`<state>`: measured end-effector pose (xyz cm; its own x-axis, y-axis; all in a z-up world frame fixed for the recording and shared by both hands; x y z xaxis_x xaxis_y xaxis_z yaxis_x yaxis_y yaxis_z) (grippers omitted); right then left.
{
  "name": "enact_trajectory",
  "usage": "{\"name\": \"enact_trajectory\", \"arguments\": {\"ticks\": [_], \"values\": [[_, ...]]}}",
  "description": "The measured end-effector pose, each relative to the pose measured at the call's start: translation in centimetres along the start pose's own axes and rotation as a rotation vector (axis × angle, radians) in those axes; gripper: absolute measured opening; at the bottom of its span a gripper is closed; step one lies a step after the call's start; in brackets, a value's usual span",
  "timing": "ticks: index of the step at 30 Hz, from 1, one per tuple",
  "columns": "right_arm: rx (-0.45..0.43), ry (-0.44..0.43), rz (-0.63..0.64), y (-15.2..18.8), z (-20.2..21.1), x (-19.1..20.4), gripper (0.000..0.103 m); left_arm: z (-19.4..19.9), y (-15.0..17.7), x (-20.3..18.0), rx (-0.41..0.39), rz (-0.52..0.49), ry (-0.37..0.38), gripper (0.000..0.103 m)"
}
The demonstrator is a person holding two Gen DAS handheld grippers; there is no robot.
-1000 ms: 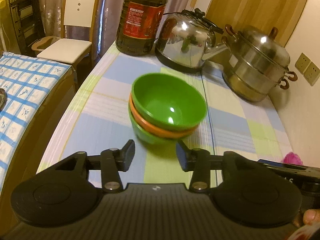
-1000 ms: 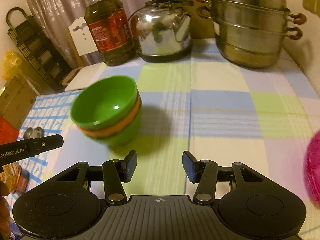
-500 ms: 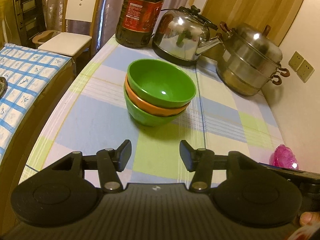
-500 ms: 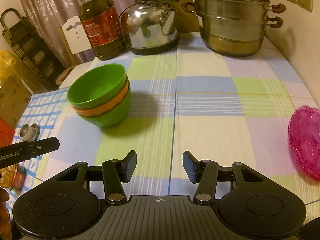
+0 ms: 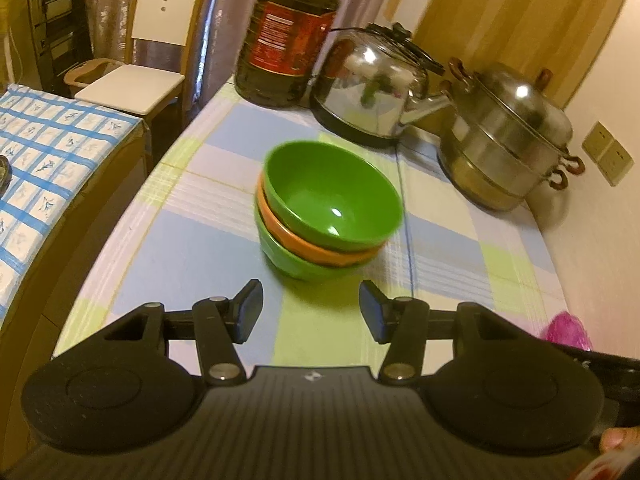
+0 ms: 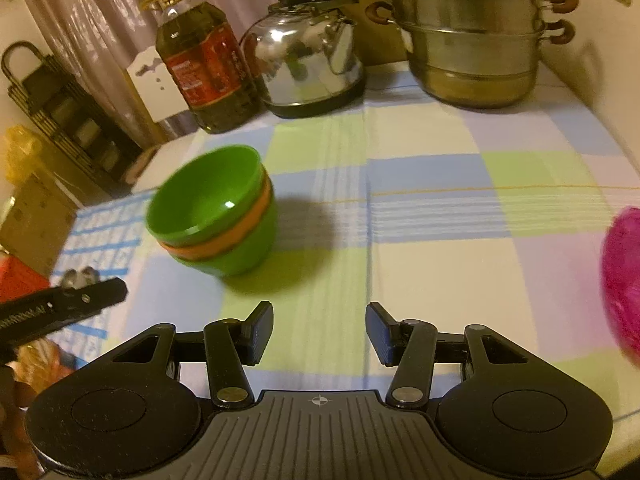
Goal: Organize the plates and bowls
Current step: 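Move both grippers to the rim of the three-bowl stack, then close the left gripper on the bowl stack rim while the right gripper closes on it too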
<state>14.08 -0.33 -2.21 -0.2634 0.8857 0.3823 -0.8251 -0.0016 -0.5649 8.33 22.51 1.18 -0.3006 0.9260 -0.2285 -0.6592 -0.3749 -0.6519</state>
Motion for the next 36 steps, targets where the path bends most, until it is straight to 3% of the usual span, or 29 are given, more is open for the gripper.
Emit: {"name": "enact_trajectory", "arguments": {"ticks": [7,10,13,22,36], "values": [[-0.007,-0.082,-0.034,-3.8,-2.0,2.3,0.052,-2.3,-3.5,2.3,-0.001,0.038,0.006,0.05],[-0.003,-0.095,-0.05,-5.6,-3.6,3.1,0.061,-3.8,-4.8,3.1,0.013,0.062,0.011,0.055],[0.009,-0.097,-0.076,-7.2,-5.4,3.4,0.062,-5.4,-5.8,4.1,0.023,0.097,0.014,0.06],[0.103,-0.087,-0.107,-9.6,-11.4,3.8,0.062,-11.2,-6.7,6.2,0.133,0.201,0.067,0.06],[0.197,-0.057,-0.11,-9.7,-16.8,3.0,0.062,-15.1,-6.2,6.2,0.198,0.203,0.082,0.046]]}}
Point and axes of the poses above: each gripper's, at about its wrist camera, not at the fingertips, and z roughly against the way its jaws point, x to its left, y to its underside, the point moved 1 cm from there along -z, roughly the way its jaws point, and after that the axes turned 5 degrees about -z, right-handed, at the moved point
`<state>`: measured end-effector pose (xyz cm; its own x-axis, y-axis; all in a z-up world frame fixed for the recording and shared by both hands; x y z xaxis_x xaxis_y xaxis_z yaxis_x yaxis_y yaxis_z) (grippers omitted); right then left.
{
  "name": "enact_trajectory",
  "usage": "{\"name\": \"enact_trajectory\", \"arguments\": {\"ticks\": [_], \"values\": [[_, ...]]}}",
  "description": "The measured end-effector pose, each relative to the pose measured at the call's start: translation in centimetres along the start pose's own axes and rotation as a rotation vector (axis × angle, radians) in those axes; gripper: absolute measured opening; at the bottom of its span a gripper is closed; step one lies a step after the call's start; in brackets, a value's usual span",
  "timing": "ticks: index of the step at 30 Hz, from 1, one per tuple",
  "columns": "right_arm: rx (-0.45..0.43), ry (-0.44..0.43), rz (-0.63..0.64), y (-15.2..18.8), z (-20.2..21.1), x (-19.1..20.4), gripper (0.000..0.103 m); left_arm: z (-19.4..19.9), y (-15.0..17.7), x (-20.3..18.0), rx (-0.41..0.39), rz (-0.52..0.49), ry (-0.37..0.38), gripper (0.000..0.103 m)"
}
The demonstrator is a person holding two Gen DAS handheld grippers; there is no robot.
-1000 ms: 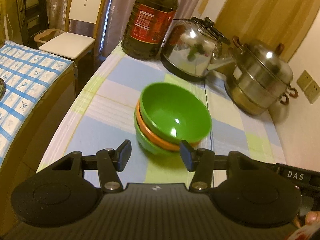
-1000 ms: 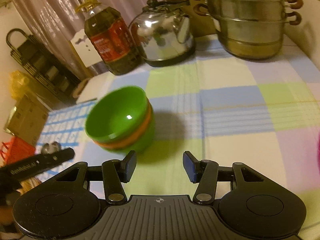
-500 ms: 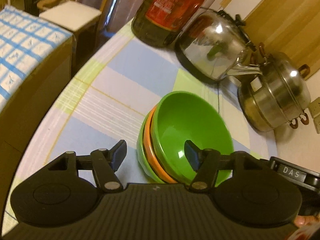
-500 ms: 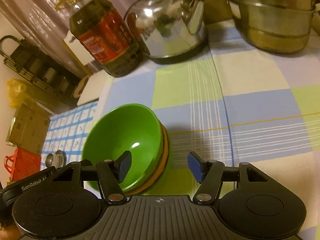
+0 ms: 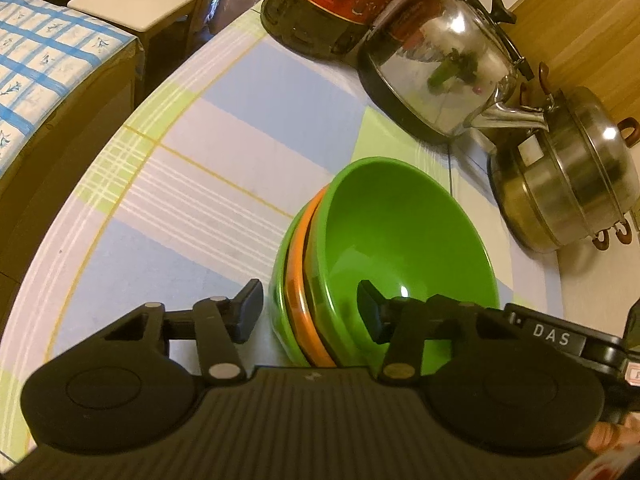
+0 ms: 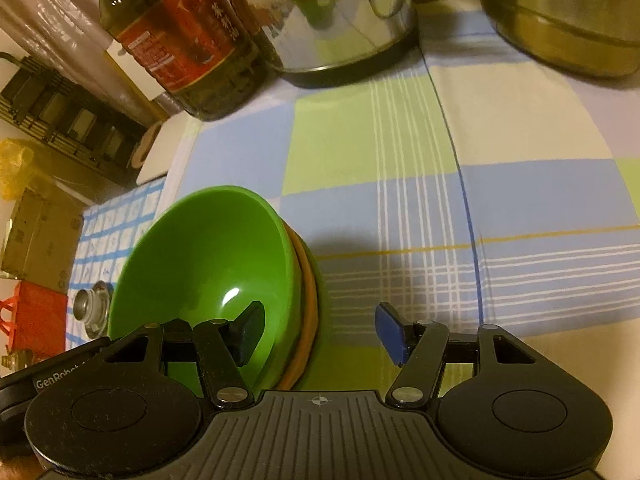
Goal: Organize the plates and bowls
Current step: 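Close the left gripper on the bowl stack rim while the right gripper closes on it too, then lift the bowl stack with both grippers and carry it toward the pink plates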
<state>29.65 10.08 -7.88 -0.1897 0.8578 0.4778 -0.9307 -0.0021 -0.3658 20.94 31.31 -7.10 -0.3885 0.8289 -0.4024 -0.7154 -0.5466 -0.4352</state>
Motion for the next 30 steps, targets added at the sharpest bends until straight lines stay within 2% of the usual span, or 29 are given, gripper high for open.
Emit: {"name": "enact_trajectory", "arguments": {"ticks": [5,12,16,30], "values": [[0.018,-0.011,-0.024,0.1,-0.7,-0.1,0.061,-0.3,0.0,-0.2,-0.001,-0.017,-0.007,0.039],[0.032,-0.015,-0.021,0.4,-1.0,0.3,0.04,-0.1,0.0,-0.1,0.002,-0.02,-0.019,0.031],[0.034,-0.02,-0.034,0.5,-1.1,0.3,0.029,-0.2,0.0,-0.1,0.006,-0.025,-0.022,0.031],[0.031,-0.006,-0.037,1.4,-0.2,0.2,0.027,0.4,0.8,-1.3,0.014,-0.061,-0.044,0.03]]}}
Point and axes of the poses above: each gripper's, at about its wrist camera, not at the fingertips, and z roughly against the way its jaws point, x to its left, y to its underside, the point moved 1 cm from there along -z, roughly the way its jaws point, and after that the axes turned 5 degrees about -z, right-handed, at the moved point
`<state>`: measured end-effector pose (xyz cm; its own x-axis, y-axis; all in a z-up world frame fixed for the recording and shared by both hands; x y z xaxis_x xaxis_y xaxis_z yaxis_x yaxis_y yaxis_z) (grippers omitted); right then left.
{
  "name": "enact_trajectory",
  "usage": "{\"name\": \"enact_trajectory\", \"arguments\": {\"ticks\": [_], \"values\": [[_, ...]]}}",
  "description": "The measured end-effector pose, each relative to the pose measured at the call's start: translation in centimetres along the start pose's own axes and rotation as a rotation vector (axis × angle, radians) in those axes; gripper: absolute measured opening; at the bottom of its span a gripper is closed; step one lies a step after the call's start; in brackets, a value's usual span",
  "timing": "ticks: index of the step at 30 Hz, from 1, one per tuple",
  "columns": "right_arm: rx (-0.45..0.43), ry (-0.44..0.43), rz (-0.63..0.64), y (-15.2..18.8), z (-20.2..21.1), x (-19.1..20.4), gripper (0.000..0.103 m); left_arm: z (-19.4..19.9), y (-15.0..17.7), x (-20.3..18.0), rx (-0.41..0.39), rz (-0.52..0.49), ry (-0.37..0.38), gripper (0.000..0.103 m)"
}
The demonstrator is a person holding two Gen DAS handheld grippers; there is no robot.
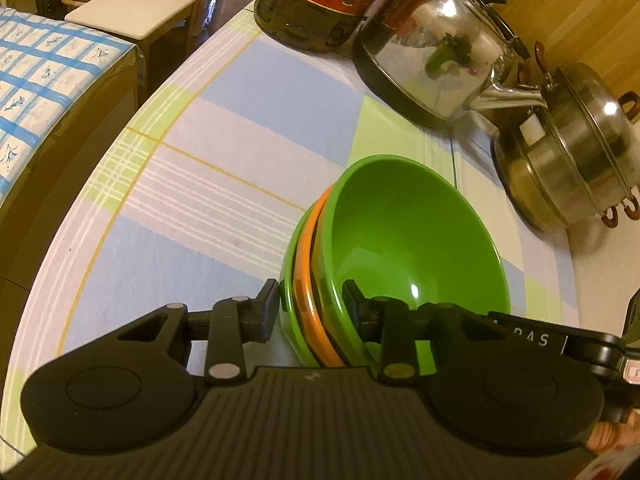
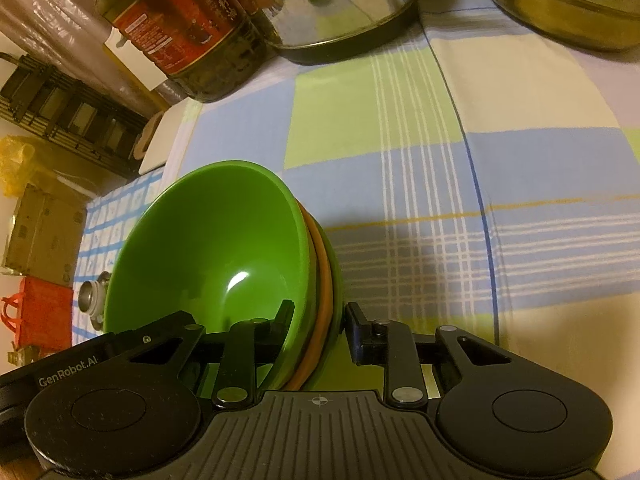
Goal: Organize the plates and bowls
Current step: 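Lift the bowl stack with both grippers and carry it toward the pink plates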
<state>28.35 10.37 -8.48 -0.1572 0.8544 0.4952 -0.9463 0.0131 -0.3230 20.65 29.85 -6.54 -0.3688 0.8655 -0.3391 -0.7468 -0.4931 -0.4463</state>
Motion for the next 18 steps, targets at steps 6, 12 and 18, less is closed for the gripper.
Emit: {"name": "enact_trajectory", "arguments": {"ticks": [6,12,18], "values": [[-0.01,0.002,-0.046,1.7,1.6,-1.6,0.027,0.6,1.3,-1.7,0.011,-0.043,0.004,0.03],[-0.038,0.013,-0.074,3.6,4.3,-3.2,0.027,1.6,3.3,-3.7,0.022,-0.085,0.025,0.03],[-0.078,0.021,-0.104,5.7,7.7,-4.8,0.027,3.2,5.4,-6.3,0.023,-0.142,0.044,0.03]]}}
Point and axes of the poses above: each gripper's, at about its wrist camera, not at the fingertips, and z roughly against the way its jaws point, x to its left, y to its underside, the point moved 1 cm from there along -z, roughly the way its jaws point, and after that the axes turned 5 degrees about -z, right-handed, at the moved point
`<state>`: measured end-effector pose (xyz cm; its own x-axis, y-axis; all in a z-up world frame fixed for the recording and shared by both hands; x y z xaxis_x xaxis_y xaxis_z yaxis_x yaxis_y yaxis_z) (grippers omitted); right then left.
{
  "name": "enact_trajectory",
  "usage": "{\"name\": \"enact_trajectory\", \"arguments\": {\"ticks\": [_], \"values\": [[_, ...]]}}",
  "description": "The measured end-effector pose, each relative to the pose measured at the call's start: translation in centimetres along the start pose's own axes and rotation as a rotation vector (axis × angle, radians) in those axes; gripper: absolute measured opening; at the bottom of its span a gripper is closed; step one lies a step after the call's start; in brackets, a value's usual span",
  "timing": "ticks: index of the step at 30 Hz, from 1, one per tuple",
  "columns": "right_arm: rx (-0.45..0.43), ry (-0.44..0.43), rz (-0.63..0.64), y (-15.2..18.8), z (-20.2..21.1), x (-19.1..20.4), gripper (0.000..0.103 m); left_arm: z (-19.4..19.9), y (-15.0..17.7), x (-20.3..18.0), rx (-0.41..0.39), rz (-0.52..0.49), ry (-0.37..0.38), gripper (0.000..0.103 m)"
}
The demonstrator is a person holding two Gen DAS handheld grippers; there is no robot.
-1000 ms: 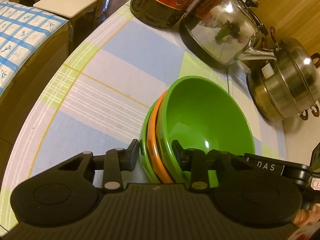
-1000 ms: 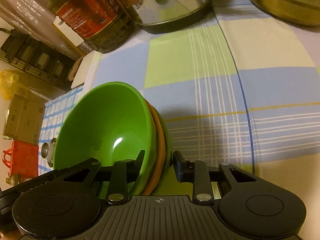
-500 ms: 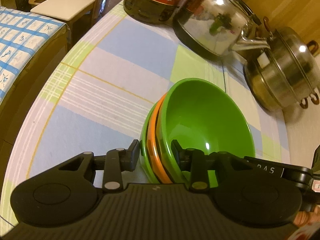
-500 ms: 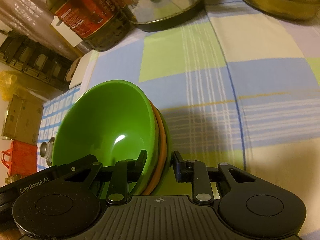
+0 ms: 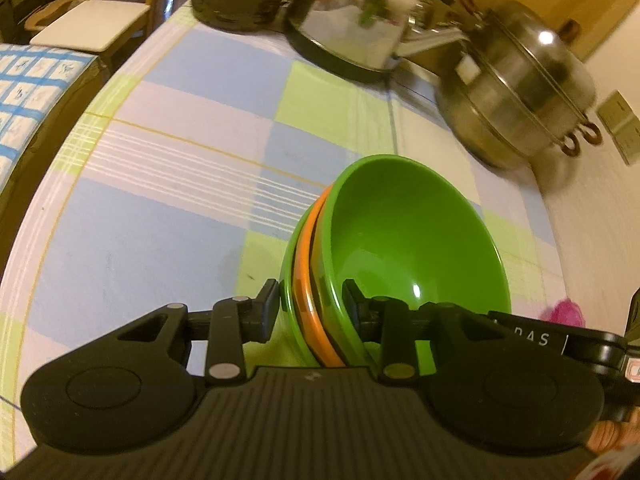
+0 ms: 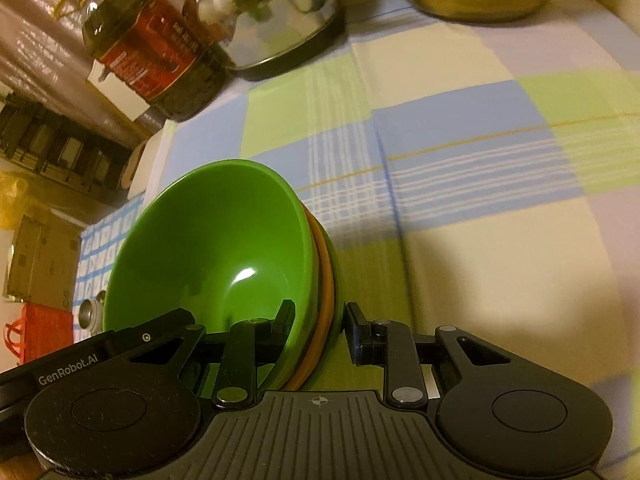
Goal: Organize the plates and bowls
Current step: 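Lift the bowl stack with both grippers and carry it toward the pink plates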
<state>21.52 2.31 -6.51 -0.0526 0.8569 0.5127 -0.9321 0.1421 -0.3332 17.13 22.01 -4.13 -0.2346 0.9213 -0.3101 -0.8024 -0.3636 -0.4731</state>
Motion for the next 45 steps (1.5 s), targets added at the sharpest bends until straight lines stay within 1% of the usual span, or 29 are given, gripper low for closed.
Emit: {"name": "enact_trajectory", "arguments": {"ticks": [7,13,24,33,37,45], "values": [[-0.053,0.014,-0.057,2.3,4.3,-3.0,0.026,1.2,2.1,-3.7,0.002,-0.072,0.026,0.03],[-0.088,0.032,-0.117,4.6,7.9,-6.1,0.026,1.9,4.0,-7.3,0.016,-0.14,0.066,0.03],[-0.159,0.109,-0.201,8.2,14.2,-11.2,0.026,2.1,8.5,-13.2,0.06,-0.243,0.151,0.03],[-0.203,0.152,-0.262,10.5,17.8,-14.8,0.026,2.0,11.4,-17.2,0.08,-0.316,0.203,0.03],[-0.219,0.161,-0.279,11.5,19.3,-16.6,0.026,2.2,12.6,-18.8,0.083,-0.334,0.217,0.03],[-0.243,0.162,-0.291,12.5,21.7,-18.7,0.026,2.6,14.2,-21.4,0.081,-0.349,0.23,0.03]]}}
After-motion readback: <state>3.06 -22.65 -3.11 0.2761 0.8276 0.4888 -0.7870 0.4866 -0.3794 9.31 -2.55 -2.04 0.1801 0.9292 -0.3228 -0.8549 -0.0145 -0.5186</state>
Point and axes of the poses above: each gripper's, at about its wrist camera, not at the fingertips, and z roughly against the way its jaws point, x to its left, y to its underside, the point moved 1 cm from there along -z, roughly the way its jaws point, and after that the axes turned 5 degrees about -z, right-handed, at the moved point
